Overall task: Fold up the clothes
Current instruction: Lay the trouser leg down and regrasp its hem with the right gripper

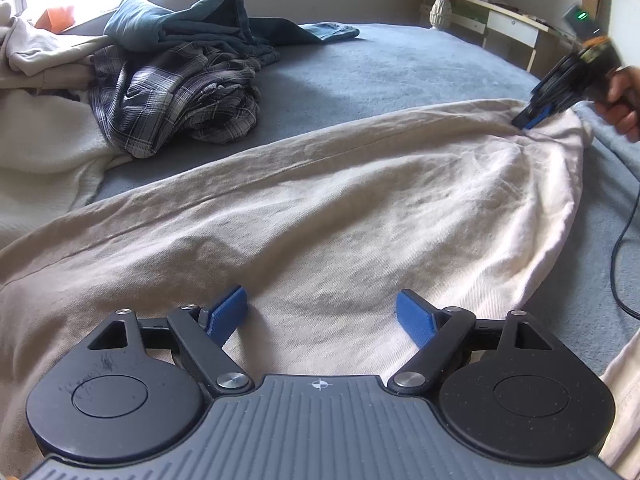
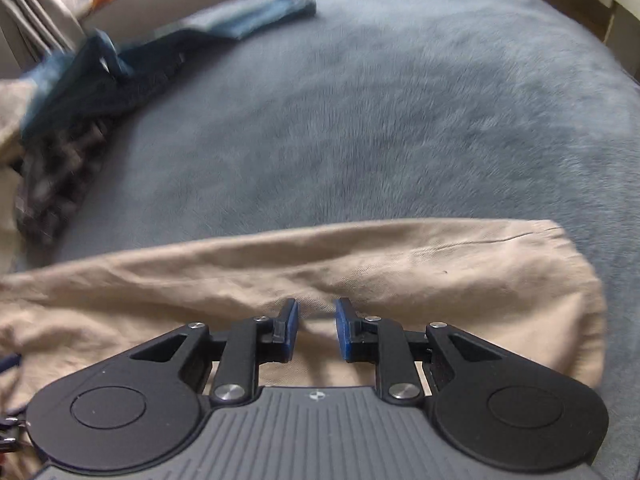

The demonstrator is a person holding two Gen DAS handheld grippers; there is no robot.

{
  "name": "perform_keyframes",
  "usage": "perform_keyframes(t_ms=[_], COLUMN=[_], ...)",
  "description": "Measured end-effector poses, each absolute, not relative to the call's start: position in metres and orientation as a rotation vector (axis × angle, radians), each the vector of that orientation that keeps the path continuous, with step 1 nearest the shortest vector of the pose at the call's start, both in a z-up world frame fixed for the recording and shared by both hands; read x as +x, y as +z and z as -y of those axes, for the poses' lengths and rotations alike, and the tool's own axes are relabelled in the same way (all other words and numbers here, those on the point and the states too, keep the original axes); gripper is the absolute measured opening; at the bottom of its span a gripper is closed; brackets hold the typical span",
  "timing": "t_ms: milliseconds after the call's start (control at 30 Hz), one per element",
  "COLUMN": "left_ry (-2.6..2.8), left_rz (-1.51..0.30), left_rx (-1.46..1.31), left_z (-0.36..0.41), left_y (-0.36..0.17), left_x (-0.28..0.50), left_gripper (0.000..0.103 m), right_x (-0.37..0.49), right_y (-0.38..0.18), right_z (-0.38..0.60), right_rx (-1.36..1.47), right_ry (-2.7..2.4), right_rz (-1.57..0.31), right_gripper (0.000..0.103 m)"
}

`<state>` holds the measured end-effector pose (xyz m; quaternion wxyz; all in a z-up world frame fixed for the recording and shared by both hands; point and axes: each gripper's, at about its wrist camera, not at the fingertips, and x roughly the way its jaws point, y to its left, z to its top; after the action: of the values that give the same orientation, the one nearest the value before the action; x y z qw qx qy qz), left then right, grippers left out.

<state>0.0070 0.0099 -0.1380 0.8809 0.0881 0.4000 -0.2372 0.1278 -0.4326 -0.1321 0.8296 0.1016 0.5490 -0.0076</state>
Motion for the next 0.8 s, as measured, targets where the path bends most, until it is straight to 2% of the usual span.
perform_keyframes(t_ms=[133, 167, 233, 300, 367, 467, 567, 800], left_ry=[-0.493, -0.493, -0.494, -0.496, -0.498, -0.498, -0.497, -0.465], left_rz=[-0.837, -0.838, -0.837, -0.835, -0.837, -0.837, -0.837, -0.852], left_rx=[0.183, 0.182, 0.178, 0.177, 0.175, 0.171, 0.166, 0.152], left_z=[-0.01, -0.01, -0.011, -0.011, -0.012, -0.012, -0.011, -0.014], left_y=[-0.139, -0.139, -0.139, -0.139, -0.139, -0.14, -0.14, -0.136], left_x=[0.008, 0.008, 0.008, 0.008, 0.008, 0.009, 0.01, 0.007], left_gripper=[0.083, 0.083, 0.083, 0.083, 0.084, 0.084, 0.084, 0.084], right_x=[0.146, 0.146, 0.138, 0.116, 0.083, 0.023, -0.031, -0.056], right_y=[-0.133, -0.126, -0.111, -0.099, -0.089, -0.084, -0.108, -0.161], right_z=[0.452, 0.458, 0.481, 0.512, 0.537, 0.569, 0.592, 0.587], right_rx=[0.302, 0.274, 0.296, 0.459, 0.627, 0.849, 1.109, 1.342], right_ry=[-0.102, -0.18, -0.309, -0.345, -0.382, -0.447, -0.511, -0.418], right_rz=[-1.034, -0.981, -0.917, -0.871, -0.818, -0.719, -0.664, -0.644], right_gripper=[0.021, 0.026, 0.029, 0.033, 0.047, 0.051, 0.06, 0.06])
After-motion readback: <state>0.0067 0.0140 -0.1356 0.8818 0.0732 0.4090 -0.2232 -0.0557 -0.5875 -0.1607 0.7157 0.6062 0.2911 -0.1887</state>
